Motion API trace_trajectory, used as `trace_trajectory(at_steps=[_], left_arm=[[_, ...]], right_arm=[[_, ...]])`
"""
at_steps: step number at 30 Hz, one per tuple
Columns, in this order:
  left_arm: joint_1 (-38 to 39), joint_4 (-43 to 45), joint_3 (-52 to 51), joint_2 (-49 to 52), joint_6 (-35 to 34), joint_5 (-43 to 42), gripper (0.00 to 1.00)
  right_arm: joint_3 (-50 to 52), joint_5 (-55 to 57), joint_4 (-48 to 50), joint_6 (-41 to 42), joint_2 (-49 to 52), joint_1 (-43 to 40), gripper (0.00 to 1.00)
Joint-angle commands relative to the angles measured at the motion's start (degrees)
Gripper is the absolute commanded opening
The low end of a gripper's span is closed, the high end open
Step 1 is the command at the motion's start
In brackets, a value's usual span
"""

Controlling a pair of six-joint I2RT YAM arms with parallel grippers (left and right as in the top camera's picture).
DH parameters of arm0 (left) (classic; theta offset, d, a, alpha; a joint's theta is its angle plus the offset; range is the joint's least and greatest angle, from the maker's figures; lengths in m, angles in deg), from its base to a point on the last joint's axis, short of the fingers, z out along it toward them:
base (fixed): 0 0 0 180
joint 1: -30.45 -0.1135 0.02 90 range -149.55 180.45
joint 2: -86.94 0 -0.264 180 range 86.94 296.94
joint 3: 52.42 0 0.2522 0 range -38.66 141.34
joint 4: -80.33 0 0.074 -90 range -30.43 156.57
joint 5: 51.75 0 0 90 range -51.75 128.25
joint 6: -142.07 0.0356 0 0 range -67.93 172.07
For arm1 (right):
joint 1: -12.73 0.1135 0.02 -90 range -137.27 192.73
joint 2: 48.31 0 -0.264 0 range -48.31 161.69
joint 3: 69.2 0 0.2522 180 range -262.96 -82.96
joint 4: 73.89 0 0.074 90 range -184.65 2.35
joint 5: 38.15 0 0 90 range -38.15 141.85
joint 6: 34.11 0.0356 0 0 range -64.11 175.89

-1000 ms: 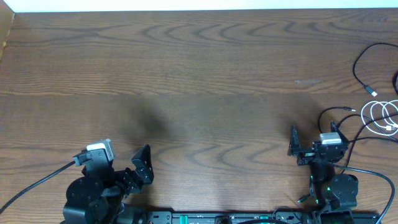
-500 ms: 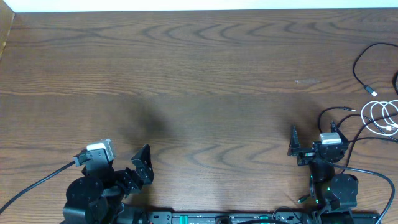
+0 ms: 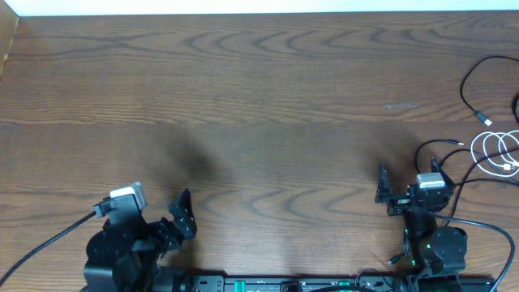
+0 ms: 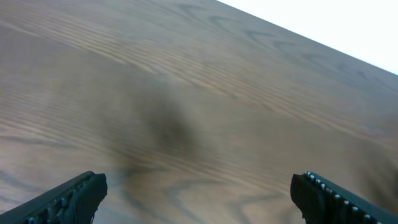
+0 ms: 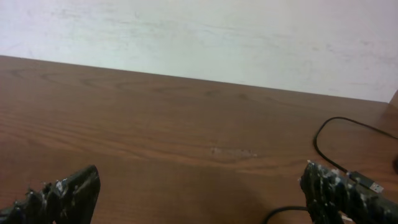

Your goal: Untangle cables

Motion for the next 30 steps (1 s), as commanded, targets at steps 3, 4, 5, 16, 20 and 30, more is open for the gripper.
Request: trace_trajectory(at_steps=[3,4,5,16,20,30], left_arm=[[-7.28,5.46,-9.75,-4.81,2.45,0.74,1.0],[-7.93,6.82,-11.72,-6.19,2.47,0.55,1.0],[-8.41,8.09,-13.6,-7.54,2.45,0.42,1.0],[-9.42,32.13,-32.85,-16.94,2.45,0.09,1.0],[-9.42,42.34,-37.16,-16.94,4.85,-0.79,1.0],[-9.42,63.36,-44.92,-16.94,16.0,-1.42,1.0]], right_arm=[[0.04,-0.37,-0.24,-0.74,-0.39,0.33,0.99],[0.04,-0.37,-0.24,-0.74,-0.39,0.33,0.99],[0.04,-0.37,-0.24,-0.74,-0.39,0.33,0.99],[0.04,-0.37,-0.26,-0.74,-0.39,0.33,0.99],[0.04,-0.37,-0.24,-0.76,-0.39,0.33,0.99],[0.04,-0.35,-0.26,-0.74,-0.39,0.33,0.99]])
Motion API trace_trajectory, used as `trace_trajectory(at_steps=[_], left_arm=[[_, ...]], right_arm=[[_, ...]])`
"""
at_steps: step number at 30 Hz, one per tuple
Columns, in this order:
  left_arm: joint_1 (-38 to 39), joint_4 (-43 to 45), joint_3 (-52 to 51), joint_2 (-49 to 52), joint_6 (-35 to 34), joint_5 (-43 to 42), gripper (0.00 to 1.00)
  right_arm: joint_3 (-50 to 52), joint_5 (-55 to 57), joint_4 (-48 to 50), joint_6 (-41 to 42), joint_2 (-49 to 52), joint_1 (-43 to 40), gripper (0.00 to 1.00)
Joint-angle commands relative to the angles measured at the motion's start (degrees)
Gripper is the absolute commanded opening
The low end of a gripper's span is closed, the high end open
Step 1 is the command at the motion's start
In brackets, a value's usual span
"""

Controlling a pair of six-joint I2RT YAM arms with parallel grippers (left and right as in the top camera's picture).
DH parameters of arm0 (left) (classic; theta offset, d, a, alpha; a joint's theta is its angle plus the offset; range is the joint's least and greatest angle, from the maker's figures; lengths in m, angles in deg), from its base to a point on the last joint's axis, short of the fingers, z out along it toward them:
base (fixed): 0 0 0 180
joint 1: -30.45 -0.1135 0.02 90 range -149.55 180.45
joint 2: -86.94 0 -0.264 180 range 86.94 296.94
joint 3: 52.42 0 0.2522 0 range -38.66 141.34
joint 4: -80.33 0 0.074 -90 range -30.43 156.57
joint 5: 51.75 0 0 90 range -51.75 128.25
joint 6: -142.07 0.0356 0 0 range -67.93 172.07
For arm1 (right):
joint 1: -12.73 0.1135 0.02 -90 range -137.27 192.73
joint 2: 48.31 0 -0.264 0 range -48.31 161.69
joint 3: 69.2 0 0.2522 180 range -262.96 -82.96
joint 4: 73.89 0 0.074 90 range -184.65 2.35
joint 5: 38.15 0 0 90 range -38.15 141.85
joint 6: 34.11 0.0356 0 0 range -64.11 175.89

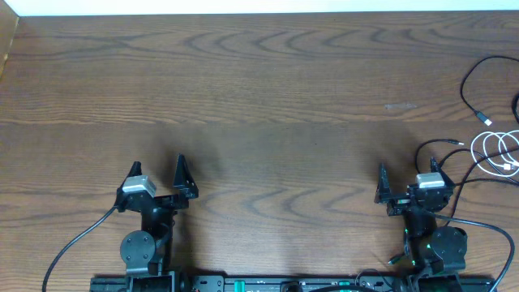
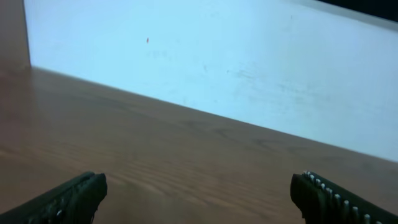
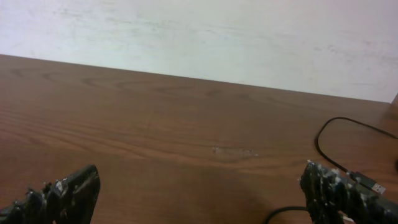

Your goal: Untangle cables

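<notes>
The cables lie at the table's right edge. A black cable [image 1: 469, 88] ends in a USB plug [image 1: 485, 120], and a white coiled cable [image 1: 496, 149] lies just below it. The black cable [image 3: 339, 124] and its plug [image 3: 373, 185] also show in the right wrist view. My right gripper [image 1: 408, 174] [image 3: 199, 199] is open and empty, left of the cables, with a thin black cable [image 1: 442, 146] beside it. At the front left, my left gripper [image 1: 156, 169] [image 2: 199, 199] is open and empty, facing the far wall over bare wood.
The wooden table [image 1: 259, 97] ends at a white wall [image 2: 217, 56] at the back and a raised wooden side [image 1: 8, 40] at the far left. Both arm bases stand on a rail [image 1: 284, 284] along the front edge. A pale smudge [image 1: 401, 105] marks the wood.
My left arm has moved from a low, turned pose at the front-left corner to an upright pose facing the far wall. Its view now shows the wall. The right arm and cables have not moved.
</notes>
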Motion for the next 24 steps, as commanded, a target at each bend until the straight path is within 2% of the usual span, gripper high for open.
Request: trace_trajectory(at_steps=[1,3,9,12,24], left_arm=[[-0.28,1.29,-0.13,-0.48,9.97,-0.74,1.0],[-0.28,-0.92,-0.13,-0.48,12.87,-0.7,1.0],[-0.28,-10.78,-0.13,-0.48,13.44,-0.68,1.0],[-0.31,-10.6,-0.13,-0.48,15.87,-0.66,1.0],[-0.28,-10.58,-0.13,-0.48,15.74,-0.5,1.0]], right_arm=[[0.07,-0.13,-0.24,-0.72,-0.37,0.33,0.99],[0.07,-0.13,-0.22,-0.72,-0.35,0.33,0.99],[0.07,-0.13,-0.24,-0.72,-0.35,0.33,0.99],[0.07,-0.13,-0.22,-0.72,-0.35,0.33,0.99],[0.07,-0.13,-0.24,-0.72,-0.35,0.33,0.99]])
